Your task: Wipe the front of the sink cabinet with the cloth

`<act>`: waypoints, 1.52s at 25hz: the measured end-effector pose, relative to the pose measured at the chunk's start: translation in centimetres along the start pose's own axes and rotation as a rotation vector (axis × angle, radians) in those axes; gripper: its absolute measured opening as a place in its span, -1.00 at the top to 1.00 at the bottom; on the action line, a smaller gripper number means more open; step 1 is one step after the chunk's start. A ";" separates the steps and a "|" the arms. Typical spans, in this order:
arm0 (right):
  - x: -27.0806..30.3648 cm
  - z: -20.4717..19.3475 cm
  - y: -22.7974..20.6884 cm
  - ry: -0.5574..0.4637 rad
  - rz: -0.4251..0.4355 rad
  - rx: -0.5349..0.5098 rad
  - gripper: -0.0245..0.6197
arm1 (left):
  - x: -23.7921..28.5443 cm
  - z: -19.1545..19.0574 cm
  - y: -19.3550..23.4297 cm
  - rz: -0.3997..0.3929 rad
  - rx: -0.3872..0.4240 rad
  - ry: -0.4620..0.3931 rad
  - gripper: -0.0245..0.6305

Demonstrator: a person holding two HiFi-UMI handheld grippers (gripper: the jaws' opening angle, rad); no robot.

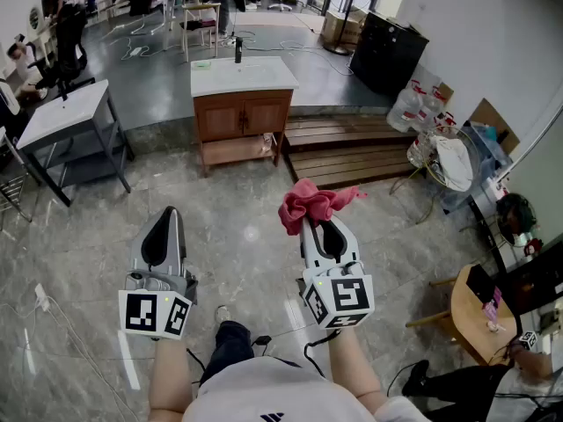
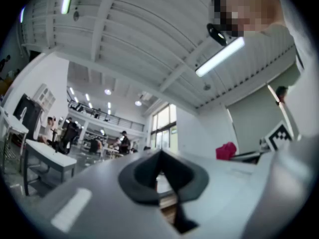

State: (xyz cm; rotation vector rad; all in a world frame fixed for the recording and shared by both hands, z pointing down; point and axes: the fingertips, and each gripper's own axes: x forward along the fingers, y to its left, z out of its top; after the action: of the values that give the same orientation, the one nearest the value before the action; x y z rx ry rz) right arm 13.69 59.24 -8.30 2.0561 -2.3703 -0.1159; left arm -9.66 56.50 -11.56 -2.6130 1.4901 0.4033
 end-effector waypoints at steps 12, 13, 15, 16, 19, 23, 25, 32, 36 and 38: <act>2.2 -0.5 -0.2 0.010 0.002 0.008 0.64 | 1.5 -0.5 1.3 0.003 -0.006 0.008 0.91; 2.7 -0.6 -0.1 0.008 0.005 0.009 0.64 | 1.8 -0.6 1.6 0.002 -0.006 0.007 0.91; 3.7 -0.6 -0.1 0.004 0.009 0.010 0.64 | 2.6 -0.7 2.0 -0.001 -0.001 0.007 0.91; 4.3 -0.6 -0.1 0.003 0.010 0.012 0.64 | 3.1 -0.8 2.4 -0.001 0.005 0.008 0.91; 6.4 -0.5 -0.1 0.001 0.015 0.027 0.64 | 4.7 -1.0 3.5 -0.003 0.025 0.011 0.91; 9.6 -0.4 0.2 -0.013 0.008 0.042 0.63 | 6.8 -1.3 5.8 -0.007 0.021 0.002 0.91; 11.1 -0.4 0.5 -0.018 0.004 0.044 0.63 | 7.9 -1.4 7.1 -0.007 0.017 -0.003 0.91; 16.0 -0.3 1.2 -0.020 -0.006 0.042 0.63 | 11.9 -1.9 10.6 -0.032 0.001 -0.015 0.91; 18.6 -0.3 1.8 -0.024 -0.014 0.043 0.63 | 13.6 -2.3 12.5 -0.049 0.000 -0.015 0.91; 19.5 -0.4 2.2 -0.025 -0.020 0.043 0.63 | 14.1 -2.6 13.5 -0.059 0.004 -0.008 0.91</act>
State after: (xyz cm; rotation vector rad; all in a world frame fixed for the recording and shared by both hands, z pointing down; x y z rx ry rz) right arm 8.71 40.21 -8.69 2.1101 -2.3883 -0.0920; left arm -13.94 37.36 -12.49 -2.6416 1.4067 0.4044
